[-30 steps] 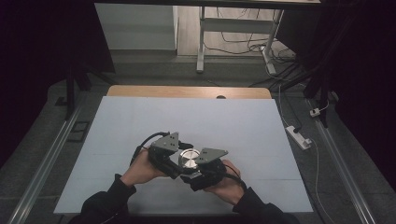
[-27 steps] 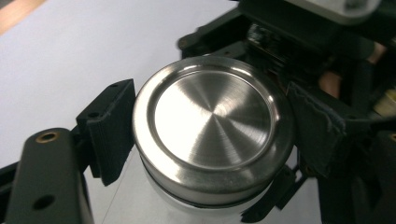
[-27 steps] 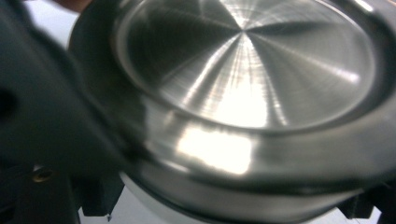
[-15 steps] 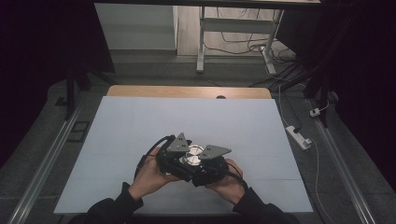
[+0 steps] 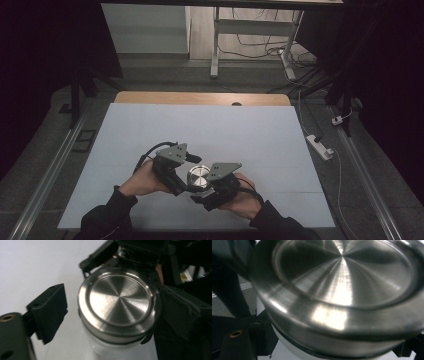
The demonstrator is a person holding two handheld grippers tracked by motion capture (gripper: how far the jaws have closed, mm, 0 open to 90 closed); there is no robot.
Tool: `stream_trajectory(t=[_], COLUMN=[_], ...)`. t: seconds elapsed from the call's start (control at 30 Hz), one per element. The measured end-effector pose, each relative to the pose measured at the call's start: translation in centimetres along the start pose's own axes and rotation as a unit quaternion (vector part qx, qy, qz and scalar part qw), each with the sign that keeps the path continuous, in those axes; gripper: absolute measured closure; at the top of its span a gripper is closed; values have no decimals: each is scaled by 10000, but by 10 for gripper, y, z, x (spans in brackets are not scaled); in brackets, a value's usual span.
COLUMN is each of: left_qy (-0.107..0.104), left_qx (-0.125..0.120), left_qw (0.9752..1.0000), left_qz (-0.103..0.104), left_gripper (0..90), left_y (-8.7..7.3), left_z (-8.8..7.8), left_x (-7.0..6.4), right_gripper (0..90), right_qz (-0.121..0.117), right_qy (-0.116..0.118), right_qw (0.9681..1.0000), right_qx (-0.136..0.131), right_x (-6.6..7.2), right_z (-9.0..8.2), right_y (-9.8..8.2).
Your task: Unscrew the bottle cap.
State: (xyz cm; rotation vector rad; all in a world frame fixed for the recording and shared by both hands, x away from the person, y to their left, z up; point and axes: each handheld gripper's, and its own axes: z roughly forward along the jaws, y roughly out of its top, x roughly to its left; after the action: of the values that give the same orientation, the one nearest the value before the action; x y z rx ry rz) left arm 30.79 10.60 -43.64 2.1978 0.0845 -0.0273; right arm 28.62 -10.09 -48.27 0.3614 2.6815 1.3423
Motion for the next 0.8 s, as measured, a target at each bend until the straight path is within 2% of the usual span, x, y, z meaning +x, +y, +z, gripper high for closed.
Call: stream_trajectory(t=[0.07,0.13,0.2,0.23,0.27,0.33,0.43,0.5,0.57,0.6,0.63,0.67,0.73,0.77,0.8], left_qy=[-3,133,316,316,556,812,1254,1554,1828,1941,1998,1998,1724,1628,1628], left_qx=[-31,-60,-84,-84,-109,-110,-141,-242,-290,-297,-274,-216,-179,-178,-178], left_qw=[10000,9999,9993,9993,9976,9949,9876,9803,9727,9698,9690,9698,9757,9774,9774], left_qz=[73,7,-191,-191,-386,-586,-936,-1198,-1397,-1448,-1425,-1383,-1339,-1338,-1338], left_gripper=[195,199,206,206,206,206,206,206,205,205,203,201,132,88,56], left_y=[0,1,3,3,5,7,11,13,15,16,17,18,20,20,20], left_z=[1,1,3,3,6,10,17,23,28,30,31,32,30,27,27], left_x=[-2,-3,-3,-3,-5,-6,-10,-14,-18,-20,-21,-22,-19,-17,-17], right_gripper=[148,148,148,147,148,147,148,148,148,148,148,148,148,148,148], right_qz=[-11,-11,90,139,187,270,435,539,610,644,675,713,666,625,606], right_qy=[36,9,-84,-146,-219,-350,-597,-717,-814,-840,-875,-888,-879,-865,-837], right_qw=[10000,10000,9999,9998,9996,9990,9973,9960,9948,9944,9939,9935,9939,9943,9946], right_qx=[-12,-7,-39,-35,-46,-38,-8,10,11,13,11,9,-15,-37,-61], right_x=[1,1,-1,-3,-4,-7,-11,-14,-16,-17,-17,-17,-16,-15,-14], right_z=[0,0,-1,-1,-2,-3,-3,-3,-4,-4,-4,-4,-5,-5,-6], right_y=[0,0,0,0,0,-1,-3,-4,-4,-5,-5,-5,-5,-4,-3])
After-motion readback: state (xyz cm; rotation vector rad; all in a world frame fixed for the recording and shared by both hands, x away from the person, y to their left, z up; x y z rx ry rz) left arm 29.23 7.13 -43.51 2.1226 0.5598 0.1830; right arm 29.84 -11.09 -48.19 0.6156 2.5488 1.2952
